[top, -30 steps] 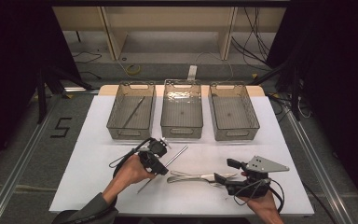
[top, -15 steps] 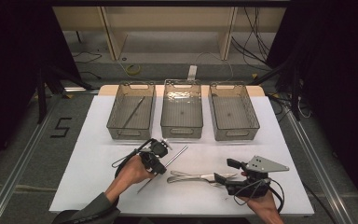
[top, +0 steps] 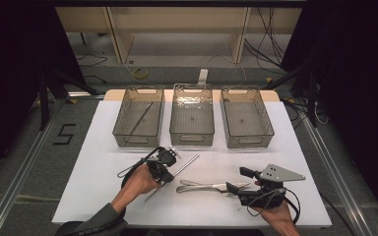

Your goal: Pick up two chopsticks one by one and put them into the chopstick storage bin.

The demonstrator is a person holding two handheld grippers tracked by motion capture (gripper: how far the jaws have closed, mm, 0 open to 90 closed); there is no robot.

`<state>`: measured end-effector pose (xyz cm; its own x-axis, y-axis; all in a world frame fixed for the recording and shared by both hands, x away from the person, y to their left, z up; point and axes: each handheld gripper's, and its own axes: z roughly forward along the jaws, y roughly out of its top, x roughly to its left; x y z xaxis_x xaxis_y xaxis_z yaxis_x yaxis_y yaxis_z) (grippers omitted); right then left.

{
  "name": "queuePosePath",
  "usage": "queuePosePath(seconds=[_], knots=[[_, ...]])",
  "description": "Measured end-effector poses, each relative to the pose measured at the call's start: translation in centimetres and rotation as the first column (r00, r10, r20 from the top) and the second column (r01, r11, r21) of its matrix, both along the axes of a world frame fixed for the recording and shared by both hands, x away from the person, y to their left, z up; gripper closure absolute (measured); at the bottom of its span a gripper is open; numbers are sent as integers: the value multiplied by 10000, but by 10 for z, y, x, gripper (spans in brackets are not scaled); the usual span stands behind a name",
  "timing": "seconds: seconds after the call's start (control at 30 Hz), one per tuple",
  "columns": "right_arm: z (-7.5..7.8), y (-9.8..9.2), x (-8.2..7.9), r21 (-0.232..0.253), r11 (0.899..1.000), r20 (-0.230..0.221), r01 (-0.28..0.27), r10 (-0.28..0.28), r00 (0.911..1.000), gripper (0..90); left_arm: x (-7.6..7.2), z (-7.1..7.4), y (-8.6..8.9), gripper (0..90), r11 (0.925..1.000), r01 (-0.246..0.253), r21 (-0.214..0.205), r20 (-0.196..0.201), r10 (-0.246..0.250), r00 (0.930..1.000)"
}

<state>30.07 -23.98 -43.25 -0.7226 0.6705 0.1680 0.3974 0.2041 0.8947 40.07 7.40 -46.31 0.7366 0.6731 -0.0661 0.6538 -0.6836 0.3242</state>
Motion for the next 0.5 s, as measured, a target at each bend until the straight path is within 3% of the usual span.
queuePosePath(seconds=[0.3, 0.5], knots=[[0, 0, 0, 0, 10000, 35, -19, 19, 10000, 259, 0, 1, 2, 854, 9999, 35, -124, 91, -34, 10000], [1, -1, 0, 73, 10000, 53, 21, -21, 10000, 260, -2, 14, 8, 855, 9979, 36, -646, 367, -12, 9993]])
